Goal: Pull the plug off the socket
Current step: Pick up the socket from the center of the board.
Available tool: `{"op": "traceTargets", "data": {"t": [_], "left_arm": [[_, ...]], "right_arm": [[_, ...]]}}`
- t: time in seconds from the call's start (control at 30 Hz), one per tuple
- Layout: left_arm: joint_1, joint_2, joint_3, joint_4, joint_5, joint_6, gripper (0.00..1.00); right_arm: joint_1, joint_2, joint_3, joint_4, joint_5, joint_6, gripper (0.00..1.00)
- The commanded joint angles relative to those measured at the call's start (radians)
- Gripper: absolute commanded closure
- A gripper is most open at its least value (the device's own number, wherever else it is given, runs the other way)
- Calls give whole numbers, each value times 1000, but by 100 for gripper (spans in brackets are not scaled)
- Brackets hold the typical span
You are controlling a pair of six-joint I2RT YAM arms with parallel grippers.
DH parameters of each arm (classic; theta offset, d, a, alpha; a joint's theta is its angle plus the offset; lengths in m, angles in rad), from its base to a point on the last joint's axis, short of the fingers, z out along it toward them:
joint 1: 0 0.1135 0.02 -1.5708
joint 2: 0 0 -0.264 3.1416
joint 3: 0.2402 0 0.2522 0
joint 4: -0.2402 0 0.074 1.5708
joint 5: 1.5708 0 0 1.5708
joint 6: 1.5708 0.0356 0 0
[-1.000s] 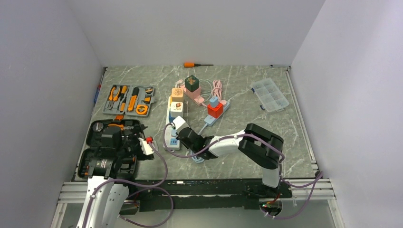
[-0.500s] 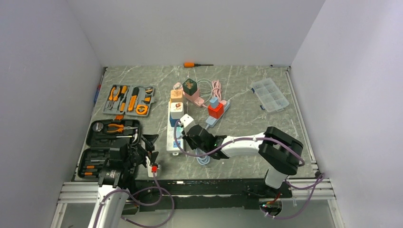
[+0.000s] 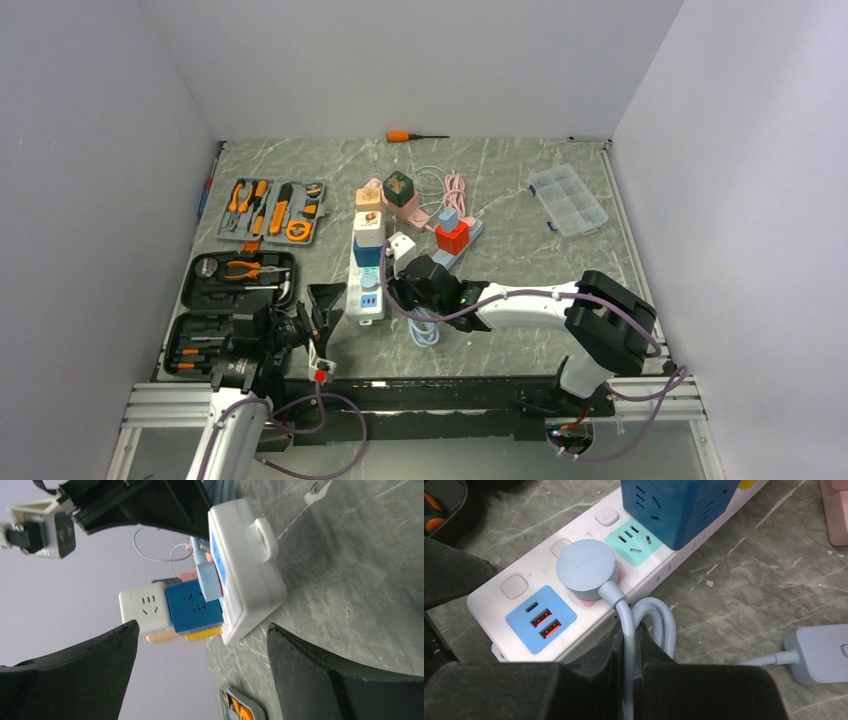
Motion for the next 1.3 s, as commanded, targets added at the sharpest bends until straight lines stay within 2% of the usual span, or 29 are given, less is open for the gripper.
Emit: {"op": "traceTargets", "data": {"t": [0.0,0.13,0.3,0.5,0.63,0.8,0.87,0.93,1.17,1.23,1.27], "left_arm": [[0,67,-9,-132,89,182,1],[-1,150,7,-187,72,306,1],[-2,241,-2,-104,80,358,1],[-17,288,-47,215,141,152,1],[-55,314,-43,318,151,60,4],[-106,337,-75,587,89,-174,10],[-120,345,-73,646,48,-246,14],[-121,345,-59,629,26,-253,20],[-123,281,-74,560,32,-240,49],[-123,268,-75,551,33,-238,58],[-123,263,-74,544,32,-232,63]], "right_arm": [[12,-89,36,149,-55,64,100],[9,-81,43,159,-55,78,100],[4,-83,48,160,-59,84,100],[1,-70,47,191,-86,116,100],[2,-46,55,218,-110,140,100],[1,-25,57,226,-124,146,100],[1,-20,49,228,-125,148,100],[-3,-11,44,231,-132,152,100],[-2,1,19,231,-143,151,100],[-2,-4,6,225,-143,134,93],[-3,-7,0,219,-142,124,82]]}}
